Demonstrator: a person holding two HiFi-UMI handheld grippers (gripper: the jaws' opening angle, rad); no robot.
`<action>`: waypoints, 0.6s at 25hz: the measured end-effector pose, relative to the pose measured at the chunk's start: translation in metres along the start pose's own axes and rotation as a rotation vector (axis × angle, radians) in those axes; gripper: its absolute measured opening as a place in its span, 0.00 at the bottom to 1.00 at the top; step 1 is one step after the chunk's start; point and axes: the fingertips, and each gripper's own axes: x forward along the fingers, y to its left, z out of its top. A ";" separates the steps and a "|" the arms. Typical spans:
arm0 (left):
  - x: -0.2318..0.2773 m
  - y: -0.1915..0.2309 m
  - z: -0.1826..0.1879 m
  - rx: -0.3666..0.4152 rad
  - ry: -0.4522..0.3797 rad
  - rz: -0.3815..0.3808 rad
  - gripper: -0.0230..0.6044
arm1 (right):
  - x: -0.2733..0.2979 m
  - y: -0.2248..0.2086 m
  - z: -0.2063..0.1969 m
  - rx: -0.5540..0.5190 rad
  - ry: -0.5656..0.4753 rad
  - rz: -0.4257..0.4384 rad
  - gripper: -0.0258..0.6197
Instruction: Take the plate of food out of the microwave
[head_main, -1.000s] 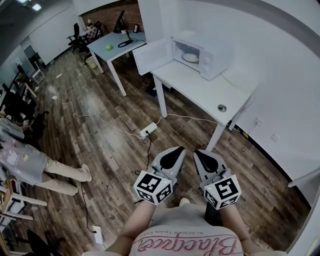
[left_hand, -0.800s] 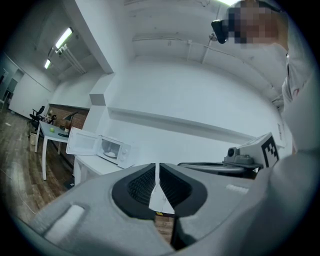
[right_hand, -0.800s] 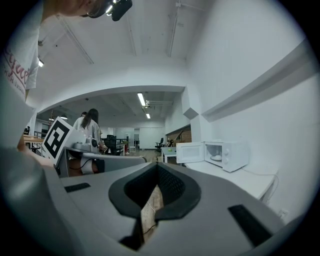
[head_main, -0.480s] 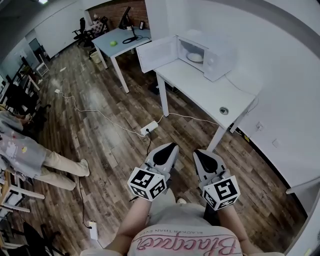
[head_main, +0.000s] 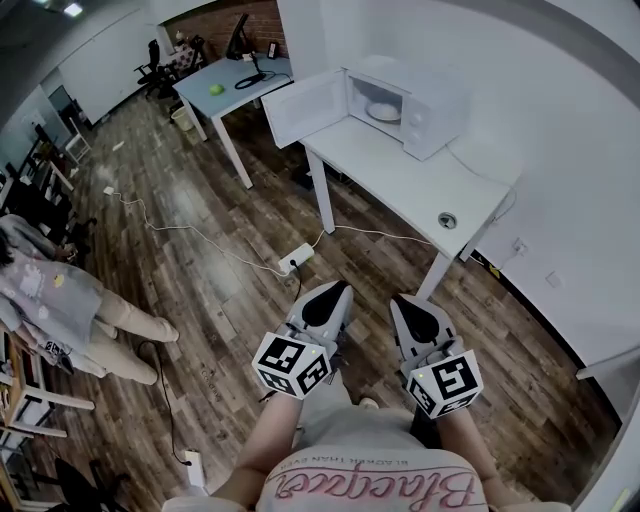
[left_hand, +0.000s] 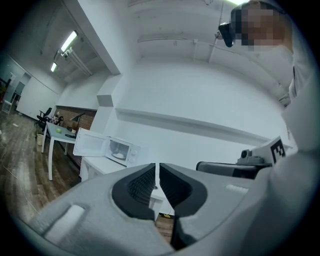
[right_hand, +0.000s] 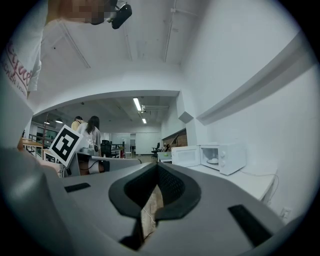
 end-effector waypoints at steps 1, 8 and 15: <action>0.002 0.003 0.002 0.000 -0.003 -0.002 0.08 | 0.004 -0.001 0.000 0.000 0.003 0.000 0.05; 0.021 0.035 0.011 -0.002 -0.008 -0.007 0.08 | 0.038 -0.011 -0.002 -0.003 0.014 -0.009 0.05; 0.036 0.074 0.015 -0.016 -0.004 -0.013 0.08 | 0.077 -0.020 -0.001 -0.002 0.018 -0.038 0.05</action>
